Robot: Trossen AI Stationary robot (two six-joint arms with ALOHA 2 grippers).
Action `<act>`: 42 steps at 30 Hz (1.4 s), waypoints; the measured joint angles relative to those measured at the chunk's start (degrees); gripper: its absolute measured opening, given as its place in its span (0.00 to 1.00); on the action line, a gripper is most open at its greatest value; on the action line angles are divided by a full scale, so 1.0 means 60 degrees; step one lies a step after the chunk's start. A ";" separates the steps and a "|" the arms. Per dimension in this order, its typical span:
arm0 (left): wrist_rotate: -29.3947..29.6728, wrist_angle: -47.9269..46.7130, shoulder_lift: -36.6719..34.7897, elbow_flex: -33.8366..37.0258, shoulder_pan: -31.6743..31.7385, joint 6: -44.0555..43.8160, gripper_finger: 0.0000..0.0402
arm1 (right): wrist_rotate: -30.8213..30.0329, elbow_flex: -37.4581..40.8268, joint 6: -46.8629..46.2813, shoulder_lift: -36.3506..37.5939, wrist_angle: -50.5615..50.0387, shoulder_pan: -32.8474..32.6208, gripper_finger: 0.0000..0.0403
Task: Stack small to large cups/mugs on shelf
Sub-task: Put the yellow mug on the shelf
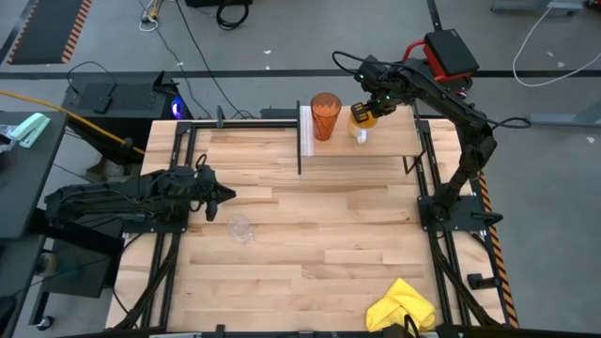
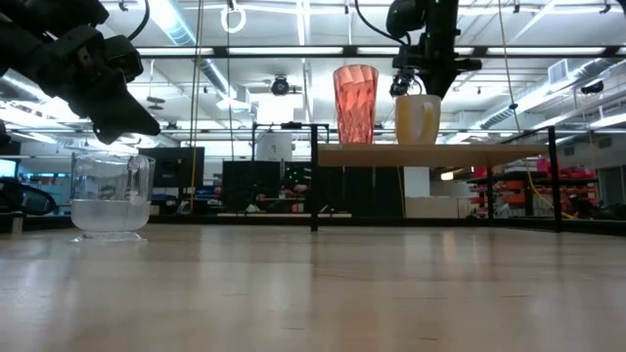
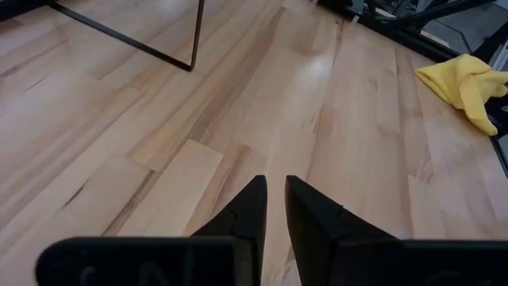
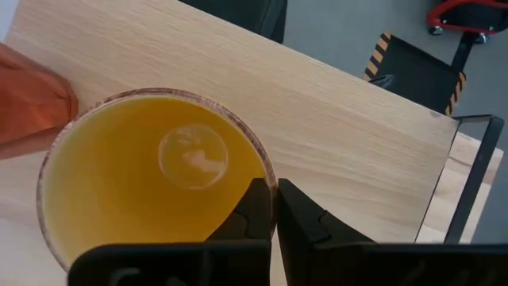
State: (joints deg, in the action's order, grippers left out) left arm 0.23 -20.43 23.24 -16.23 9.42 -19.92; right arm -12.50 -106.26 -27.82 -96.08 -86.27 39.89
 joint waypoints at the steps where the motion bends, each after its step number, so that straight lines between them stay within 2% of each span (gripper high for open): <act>1: -0.0004 0.0000 0.0004 0.0000 -0.0001 0.0000 0.13 | -0.0006 0.0000 0.0060 -0.0007 0.0017 0.0027 0.02; 7: -0.0002 0.0000 0.0000 0.0000 -0.0001 0.0007 0.13 | 0.0073 0.0027 0.0100 0.0087 0.0071 0.0031 0.04; 19: -0.0002 0.0000 0.0000 0.0000 -0.0001 0.0000 0.13 | 0.0130 0.0047 0.0090 0.0095 0.0101 0.0027 0.19; 28: 0.0000 0.0000 0.0000 0.0000 -0.0001 0.0000 0.15 | -0.0493 -0.0020 0.0155 0.0095 0.0113 0.0027 0.24; 35: -0.0001 0.0000 0.0001 0.0000 -0.0001 -0.0004 0.14 | -0.0708 -0.0896 0.0100 0.0096 0.0076 -0.0166 0.25; 42: 0.0000 0.0000 0.0002 0.0000 -0.0001 -0.0011 0.13 | -0.0709 -0.1917 -0.0289 0.0121 -0.0543 -0.1136 0.25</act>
State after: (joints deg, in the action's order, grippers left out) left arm 0.23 -20.43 23.26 -16.23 9.41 -19.99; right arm -16.75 -117.76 -29.56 -95.35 -89.53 33.08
